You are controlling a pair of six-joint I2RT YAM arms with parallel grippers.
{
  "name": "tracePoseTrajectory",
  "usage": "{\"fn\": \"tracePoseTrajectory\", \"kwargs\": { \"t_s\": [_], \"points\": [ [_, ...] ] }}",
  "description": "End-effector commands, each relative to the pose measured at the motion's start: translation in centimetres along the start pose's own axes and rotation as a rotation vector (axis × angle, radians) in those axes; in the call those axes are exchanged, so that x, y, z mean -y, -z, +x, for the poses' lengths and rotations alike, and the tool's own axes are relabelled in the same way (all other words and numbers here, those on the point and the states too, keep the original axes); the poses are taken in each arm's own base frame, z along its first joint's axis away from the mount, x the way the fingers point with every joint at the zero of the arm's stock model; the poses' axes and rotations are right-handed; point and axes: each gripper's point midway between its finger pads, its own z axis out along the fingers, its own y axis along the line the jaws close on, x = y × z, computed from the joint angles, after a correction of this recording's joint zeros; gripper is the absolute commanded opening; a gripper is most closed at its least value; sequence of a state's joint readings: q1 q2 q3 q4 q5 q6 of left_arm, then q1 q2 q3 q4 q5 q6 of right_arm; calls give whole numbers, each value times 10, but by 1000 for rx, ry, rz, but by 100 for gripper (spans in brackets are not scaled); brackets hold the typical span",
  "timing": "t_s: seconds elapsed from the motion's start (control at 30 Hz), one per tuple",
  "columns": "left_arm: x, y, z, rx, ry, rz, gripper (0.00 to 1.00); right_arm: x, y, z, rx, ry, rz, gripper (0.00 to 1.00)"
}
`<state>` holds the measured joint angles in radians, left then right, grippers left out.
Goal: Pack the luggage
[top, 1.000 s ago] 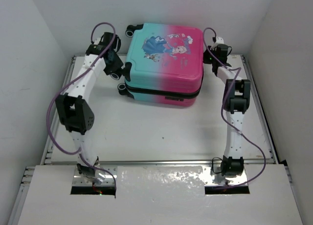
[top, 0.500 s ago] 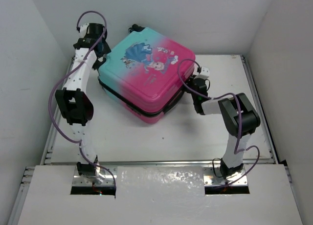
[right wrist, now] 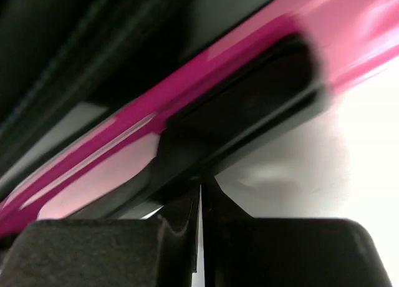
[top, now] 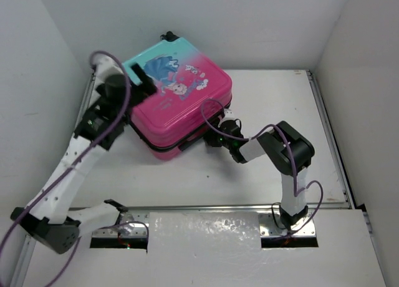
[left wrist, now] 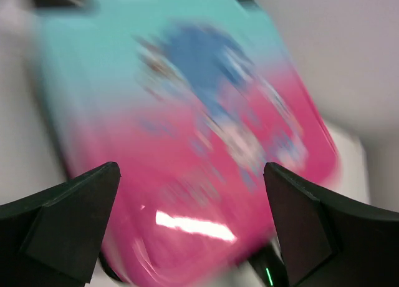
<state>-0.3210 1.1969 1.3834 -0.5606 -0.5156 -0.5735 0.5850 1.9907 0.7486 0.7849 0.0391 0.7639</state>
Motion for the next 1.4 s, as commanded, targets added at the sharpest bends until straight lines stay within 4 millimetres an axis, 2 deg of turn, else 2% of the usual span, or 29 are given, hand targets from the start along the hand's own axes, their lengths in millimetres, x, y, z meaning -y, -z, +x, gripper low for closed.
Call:
{"fn": "tracePoseTrajectory", "kwargs": {
  "t_s": [0.0,0.03,0.07,0.1,0.13,0.17,0.2,0.23,0.3,0.33,0.4,0.43,0.47,0.5,0.53,0.57,0.6,0.63,0.7,0.77,0.87,0.97,1.1,1.13,1.23,1.37],
  "points": [
    [52,30,80,-135,-128,181,100,-42,11,-21,4,20,-214,0],
    [57,39,94,-159,-110,200,100,-36,14,-23,6,34,-206,0],
    [61,54,121,-205,-133,239,100,-27,18,-37,37,25,-193,0],
    [62,61,130,-220,-121,248,100,-21,22,-42,52,17,-188,0],
    [69,70,142,-241,-90,282,100,-10,30,-38,45,0,-179,0],
    [73,87,170,-288,-119,332,100,3,35,-51,76,-19,-162,0],
    [69,88,178,-283,-122,304,100,6,42,-60,97,-23,-166,0],
    [68,87,202,-311,-144,284,100,22,49,-63,97,-37,-147,0],
    [69,85,229,-341,-215,260,100,32,63,-72,110,-49,-144,0],
    [77,81,248,-360,-277,245,100,39,71,-79,118,-62,-153,13],
    [82,72,255,-326,-347,212,100,44,87,-91,140,-51,-148,46],
    [90,66,264,-321,-378,205,100,54,93,-89,119,-55,-114,54],
    [97,63,266,-313,-389,209,100,57,97,-89,112,-37,-100,57],
    [106,59,275,-318,-449,228,100,52,106,-100,138,15,-99,60],
    [112,59,281,-317,-481,244,100,60,110,-92,95,10,-56,70],
    [119,58,286,-319,-512,258,100,67,114,-96,104,17,-8,75],
    [123,50,298,-318,-617,268,100,67,122,-105,129,43,5,78],
    [127,47,303,-317,-664,277,100,71,125,-99,106,39,29,85],
    [128,35,318,-313,-821,272,100,75,133,-101,106,55,45,86],
    [126,27,322,-292,-956,276,100,74,142,-104,117,71,43,88],
    [117,15,333,-283,-1065,259,98,80,152,-105,128,76,63,89],
    [114,8,343,-318,-1077,287,96,80,159,-109,158,72,43,90],
    [92,-12,356,-351,-1111,269,96,74,160,-110,160,102,5,90],
    [96,-15,359,-347,-1093,288,96,71,159,-108,154,109,-14,90],
    [91,-27,363,-345,-1101,298,99,67,157,-107,167,117,-49,90],
    [74,-41,385,-431,-1145,283,100,64,154,-105,160,126,-82,90]
  ]
}}
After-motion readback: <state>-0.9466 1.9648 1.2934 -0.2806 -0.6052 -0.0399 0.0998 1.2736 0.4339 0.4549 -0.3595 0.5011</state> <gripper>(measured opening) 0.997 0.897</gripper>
